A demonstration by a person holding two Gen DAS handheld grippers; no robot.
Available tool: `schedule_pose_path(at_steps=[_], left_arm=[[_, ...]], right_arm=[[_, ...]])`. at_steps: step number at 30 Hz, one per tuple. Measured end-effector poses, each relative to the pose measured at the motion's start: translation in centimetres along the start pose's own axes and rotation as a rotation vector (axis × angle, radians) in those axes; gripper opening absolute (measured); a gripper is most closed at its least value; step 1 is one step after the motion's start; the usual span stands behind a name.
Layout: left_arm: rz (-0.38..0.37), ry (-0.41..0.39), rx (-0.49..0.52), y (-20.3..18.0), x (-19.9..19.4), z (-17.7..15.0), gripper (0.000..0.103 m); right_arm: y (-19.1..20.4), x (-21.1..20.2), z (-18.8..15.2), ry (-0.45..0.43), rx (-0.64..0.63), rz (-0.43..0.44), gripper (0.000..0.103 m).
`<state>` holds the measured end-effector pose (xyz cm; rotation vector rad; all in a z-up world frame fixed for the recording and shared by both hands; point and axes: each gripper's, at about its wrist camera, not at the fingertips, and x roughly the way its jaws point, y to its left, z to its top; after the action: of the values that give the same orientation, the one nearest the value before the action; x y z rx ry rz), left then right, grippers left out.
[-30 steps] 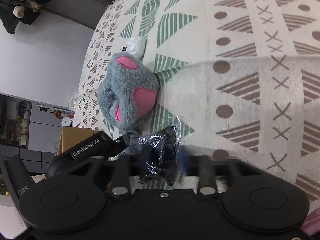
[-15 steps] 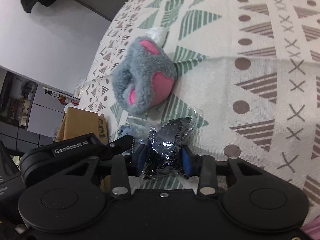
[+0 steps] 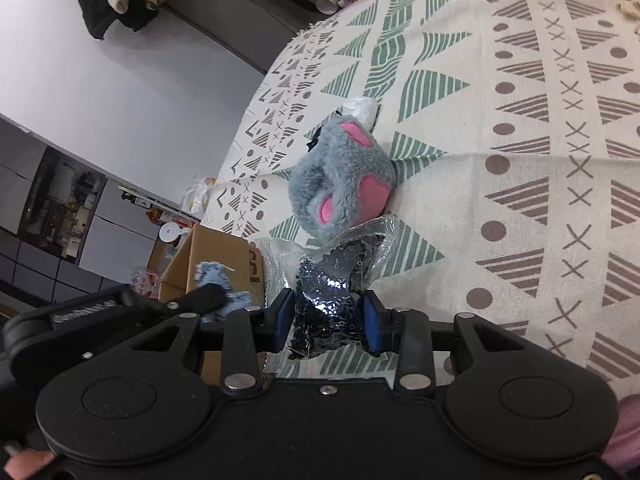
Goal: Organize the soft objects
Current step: 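Carry the denim fish into the box with the left tool while the right tool carries the black bag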
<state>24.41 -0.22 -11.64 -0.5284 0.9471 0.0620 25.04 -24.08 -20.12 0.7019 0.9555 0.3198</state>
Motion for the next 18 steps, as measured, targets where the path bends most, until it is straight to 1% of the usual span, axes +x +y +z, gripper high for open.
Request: schedule_pose_path(at_steps=[5, 8, 15, 18], left_arm=[[-0.007, -0.031, -0.016, 0.9, -2.5, 0.3, 0.023], [-0.012, -0.048, -0.014, 1.4, -3.7, 0.4, 0.023], [-0.029, -0.085, -0.022, 2.9, -5.7, 1.6, 0.023], [-0.035, -0.1, -0.026, 3.6, -6.3, 2.2, 0.023]], right_arm=[[1.0, -1.6, -0.6, -0.026, -0.044, 0.012, 0.035], [1.9, -2.6, -0.7, -0.059, -0.075, 0.018, 0.035], [4.6, -4.2, -0.8, -0.123, -0.153, 0.019, 0.033], [5.6, -4.2, -1.0, -0.131, -0.173, 0.028, 0.032]])
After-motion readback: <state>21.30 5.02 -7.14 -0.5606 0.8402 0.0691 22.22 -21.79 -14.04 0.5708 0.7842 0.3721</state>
